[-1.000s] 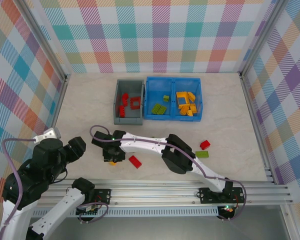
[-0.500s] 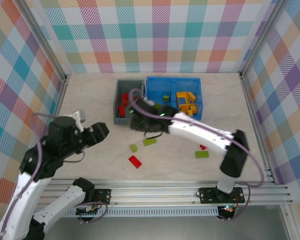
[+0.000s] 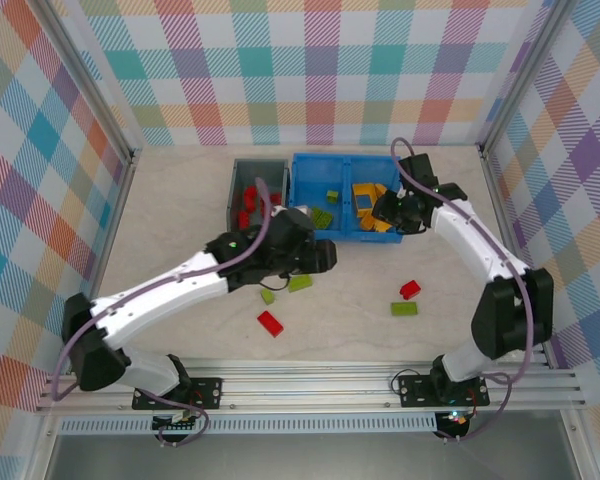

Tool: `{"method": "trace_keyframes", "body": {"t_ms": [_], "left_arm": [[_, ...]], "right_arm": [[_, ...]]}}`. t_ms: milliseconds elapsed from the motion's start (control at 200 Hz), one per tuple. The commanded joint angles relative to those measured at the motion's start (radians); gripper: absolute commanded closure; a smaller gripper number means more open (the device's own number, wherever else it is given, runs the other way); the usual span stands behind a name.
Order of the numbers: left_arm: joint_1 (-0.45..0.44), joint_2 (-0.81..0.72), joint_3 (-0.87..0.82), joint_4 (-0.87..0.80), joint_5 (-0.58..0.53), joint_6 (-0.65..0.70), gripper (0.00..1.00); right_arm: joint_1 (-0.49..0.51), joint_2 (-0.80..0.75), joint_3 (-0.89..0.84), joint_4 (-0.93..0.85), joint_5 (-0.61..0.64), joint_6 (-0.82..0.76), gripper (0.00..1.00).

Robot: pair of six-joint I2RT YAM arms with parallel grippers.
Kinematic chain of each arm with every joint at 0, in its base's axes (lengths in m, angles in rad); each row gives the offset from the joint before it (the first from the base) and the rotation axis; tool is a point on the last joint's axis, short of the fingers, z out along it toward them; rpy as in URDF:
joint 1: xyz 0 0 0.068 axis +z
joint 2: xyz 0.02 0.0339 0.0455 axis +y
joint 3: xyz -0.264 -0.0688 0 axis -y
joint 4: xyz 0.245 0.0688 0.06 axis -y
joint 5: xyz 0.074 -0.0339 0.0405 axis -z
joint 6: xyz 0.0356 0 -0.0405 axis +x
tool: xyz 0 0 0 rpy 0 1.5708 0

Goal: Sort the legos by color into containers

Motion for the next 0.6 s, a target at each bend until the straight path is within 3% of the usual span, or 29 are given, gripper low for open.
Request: {"method": "trace_keyframes", "body": {"t_ms": [0,345,595], "left_arm": [[-0.041,0.031,0.027,0.085,-0.117,-0.030,0.32],[-0.096,0.124,0.070,0.102,-0.162,-0.021,0.33],[-0.108,0.126,0.080,0.090,-0.166,-0.013,0.33]], "right_arm": [[-0.030,0.121,0.050,0.063,-0.224,-0.104,0.70],[-0.050,0.357,0.221,0.045,-0.284,-0.075,0.67],[-0.057,0.394,0.245,0.038,-0.300,-0.047,0.39]]}}
